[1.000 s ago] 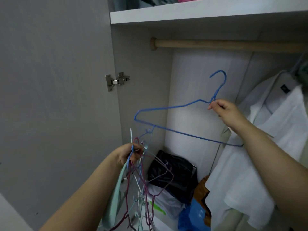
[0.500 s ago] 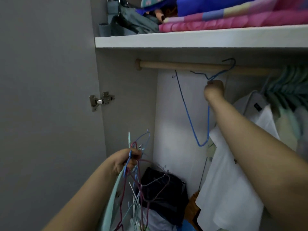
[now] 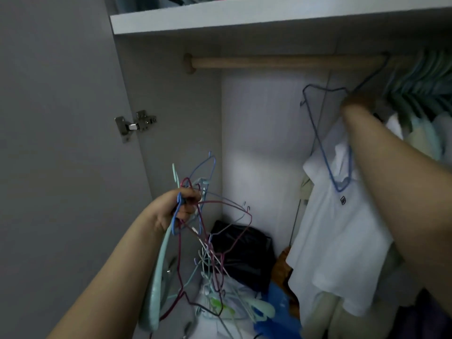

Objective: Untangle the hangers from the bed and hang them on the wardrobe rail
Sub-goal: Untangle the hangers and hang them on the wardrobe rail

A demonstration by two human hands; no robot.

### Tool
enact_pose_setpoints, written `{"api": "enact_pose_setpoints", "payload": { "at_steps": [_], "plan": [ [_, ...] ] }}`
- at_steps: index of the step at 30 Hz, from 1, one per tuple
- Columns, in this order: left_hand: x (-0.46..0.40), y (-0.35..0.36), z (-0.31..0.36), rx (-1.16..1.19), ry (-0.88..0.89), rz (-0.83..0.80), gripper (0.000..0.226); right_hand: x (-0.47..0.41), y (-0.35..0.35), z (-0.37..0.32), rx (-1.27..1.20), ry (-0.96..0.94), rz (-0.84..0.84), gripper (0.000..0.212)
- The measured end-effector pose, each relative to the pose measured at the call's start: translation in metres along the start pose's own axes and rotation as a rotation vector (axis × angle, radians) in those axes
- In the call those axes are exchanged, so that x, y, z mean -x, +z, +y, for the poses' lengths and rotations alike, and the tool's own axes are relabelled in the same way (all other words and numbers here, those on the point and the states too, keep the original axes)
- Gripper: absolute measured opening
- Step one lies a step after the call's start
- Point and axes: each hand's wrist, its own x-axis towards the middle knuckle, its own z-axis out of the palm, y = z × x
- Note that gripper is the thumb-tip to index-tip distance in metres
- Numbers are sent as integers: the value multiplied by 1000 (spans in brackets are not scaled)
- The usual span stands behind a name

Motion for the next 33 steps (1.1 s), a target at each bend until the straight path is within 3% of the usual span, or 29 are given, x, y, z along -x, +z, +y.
{"api": "enact_pose_setpoints", "payload": {
  "at_steps": [3, 5, 9, 11, 13, 15, 17, 21, 27, 33],
  "plan": [
    [11, -5, -5, -6, 1, 1, 23, 10, -19, 27, 234, 11, 69, 41],
    [17, -11, -9, 7, -14, -3, 23, 44, -21, 31, 76, 8, 150, 45],
    [32, -16, -14, 39, -22, -94, 9, 140, 16, 29, 111, -321, 320, 57],
    [37, -19, -18, 87, -39, -182, 41, 193, 42, 23, 60, -636, 155, 51],
    [40, -22, -19, 114, -48, -250, 51, 255, 63, 12, -100, -742, -310, 40],
    [44, -22, -23, 109, -57, -260, 39, 311, 81, -1, -215, -732, -705, 46],
    [50, -20, -26, 75, -44, -190, 14, 344, 98, -14, -288, -682, -887, 51],
    [62, -20, -31, 56, -23, -96, 14, 368, 116, -30, -354, -557, -891, 49],
    [75, -29, -36, 155, -27, -106, 25, 375, 116, -31, -464, -526, -899, 18],
    [78, -32, -37, 103, 0, -110, 37, 377, 109, -34, -416, -605, -898, 36]
  ]
}}
